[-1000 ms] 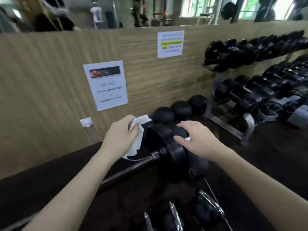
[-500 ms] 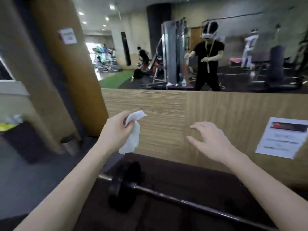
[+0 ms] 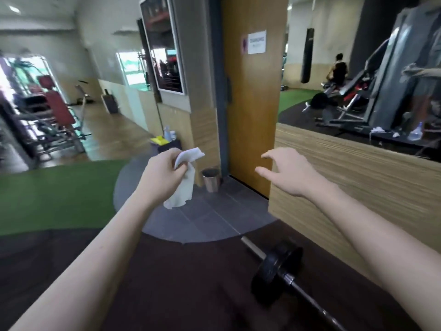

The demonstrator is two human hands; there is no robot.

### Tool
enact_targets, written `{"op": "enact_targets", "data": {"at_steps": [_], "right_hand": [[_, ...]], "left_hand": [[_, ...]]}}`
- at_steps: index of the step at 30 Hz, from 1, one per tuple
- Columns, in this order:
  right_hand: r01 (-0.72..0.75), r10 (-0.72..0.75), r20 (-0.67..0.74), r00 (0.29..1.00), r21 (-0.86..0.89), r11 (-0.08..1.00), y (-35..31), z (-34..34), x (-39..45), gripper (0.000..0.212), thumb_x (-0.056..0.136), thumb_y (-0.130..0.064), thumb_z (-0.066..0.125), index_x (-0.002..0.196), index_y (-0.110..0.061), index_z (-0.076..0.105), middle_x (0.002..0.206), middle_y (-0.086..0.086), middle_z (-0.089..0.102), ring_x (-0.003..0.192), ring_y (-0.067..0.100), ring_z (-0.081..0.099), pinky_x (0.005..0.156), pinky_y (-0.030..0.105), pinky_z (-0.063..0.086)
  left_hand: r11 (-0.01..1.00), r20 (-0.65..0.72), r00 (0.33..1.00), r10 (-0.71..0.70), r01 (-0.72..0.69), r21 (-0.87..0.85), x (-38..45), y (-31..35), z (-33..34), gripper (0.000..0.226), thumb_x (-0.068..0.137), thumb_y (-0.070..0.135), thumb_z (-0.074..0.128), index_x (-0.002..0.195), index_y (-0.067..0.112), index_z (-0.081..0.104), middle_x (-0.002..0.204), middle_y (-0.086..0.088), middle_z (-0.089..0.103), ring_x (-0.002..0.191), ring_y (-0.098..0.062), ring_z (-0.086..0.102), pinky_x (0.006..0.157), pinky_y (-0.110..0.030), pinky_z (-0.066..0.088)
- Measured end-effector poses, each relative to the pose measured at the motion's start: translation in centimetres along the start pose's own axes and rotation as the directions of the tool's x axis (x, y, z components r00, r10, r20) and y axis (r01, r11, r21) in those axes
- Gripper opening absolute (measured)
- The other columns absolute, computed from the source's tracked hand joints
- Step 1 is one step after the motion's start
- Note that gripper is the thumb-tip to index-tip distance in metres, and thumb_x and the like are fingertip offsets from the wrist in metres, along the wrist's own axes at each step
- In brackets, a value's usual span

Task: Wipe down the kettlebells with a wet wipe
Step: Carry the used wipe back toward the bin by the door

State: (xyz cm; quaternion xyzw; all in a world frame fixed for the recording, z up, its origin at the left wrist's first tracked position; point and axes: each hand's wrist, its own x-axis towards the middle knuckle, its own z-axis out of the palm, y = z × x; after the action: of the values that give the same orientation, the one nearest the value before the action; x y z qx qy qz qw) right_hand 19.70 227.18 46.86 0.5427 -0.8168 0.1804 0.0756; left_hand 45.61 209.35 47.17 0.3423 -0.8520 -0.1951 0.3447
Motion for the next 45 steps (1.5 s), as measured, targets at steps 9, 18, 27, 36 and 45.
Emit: {"op": "enact_targets", "data": {"at_steps": [9,18,27,36,45], "right_hand": [[0.103,-0.106,0.08,0.991,0.041,0.994,-1.9,7.1,13.8,0.059,0.098,-0.061,0.054,0.142,-0.023,0.058,0.148,0.001,0.058,0.14,0.024,0.051,0.111,0.05,0.049],[0.143,-0.139,0.146,0.98,-0.019,0.99,-2.6,15.6,29.2,0.057,0.098,-0.06,0.055,0.141,-0.023,0.059,0.146,0.002,0.06,0.139,0.025,0.051,0.109,0.048,0.05],[-0.004,0.001,0.109,0.994,0.023,1.0,-2.5,23.2,47.2,0.053,0.099,-0.057,0.055,0.14,-0.024,0.059,0.147,0.002,0.059,0.141,0.026,0.048,0.111,0.05,0.047],[-0.13,0.126,0.135,0.983,0.02,0.991,-1.7,30.5,63.1,0.053,0.098,-0.057,0.057,0.14,-0.025,0.058,0.145,0.003,0.06,0.14,0.026,0.05,0.11,0.049,0.048],[-0.174,0.167,0.167,0.972,0.029,0.984,1.8,37.8,82.1,0.054,0.099,-0.058,0.055,0.142,-0.027,0.055,0.149,0.001,0.057,0.141,0.025,0.049,0.113,0.05,0.045]], "left_hand": [[0.987,-0.067,0.994,-0.086,0.094,0.132,7.1,-8.6,0.0,0.017,0.096,0.016,0.056,0.08,0.018,0.058,0.073,0.002,0.065,0.073,-0.022,0.059,0.066,-0.043,0.047],[0.976,-0.079,0.979,-0.187,0.195,0.101,18.2,-19.5,2.8,0.017,0.095,0.016,0.056,0.08,0.022,0.061,0.074,0.005,0.067,0.076,-0.022,0.062,0.068,-0.042,0.049],[0.991,0.002,0.992,-0.122,0.122,0.052,38.3,-31.5,6.1,0.019,0.095,0.018,0.053,0.077,0.014,0.054,0.071,-0.004,0.062,0.07,-0.025,0.053,0.062,-0.039,0.042],[0.997,0.136,0.988,-0.08,0.078,0.021,55.7,-40.0,11.3,0.033,0.098,0.021,0.054,0.067,0.031,0.046,0.065,0.008,0.054,0.063,-0.014,0.05,0.058,-0.033,0.037],[0.999,0.198,0.98,-0.036,0.031,0.032,75.9,-48.2,19.7,0.03,0.1,0.02,0.054,0.072,0.026,0.049,0.073,-0.001,0.062,0.072,-0.022,0.061,0.064,-0.036,0.046]]}}
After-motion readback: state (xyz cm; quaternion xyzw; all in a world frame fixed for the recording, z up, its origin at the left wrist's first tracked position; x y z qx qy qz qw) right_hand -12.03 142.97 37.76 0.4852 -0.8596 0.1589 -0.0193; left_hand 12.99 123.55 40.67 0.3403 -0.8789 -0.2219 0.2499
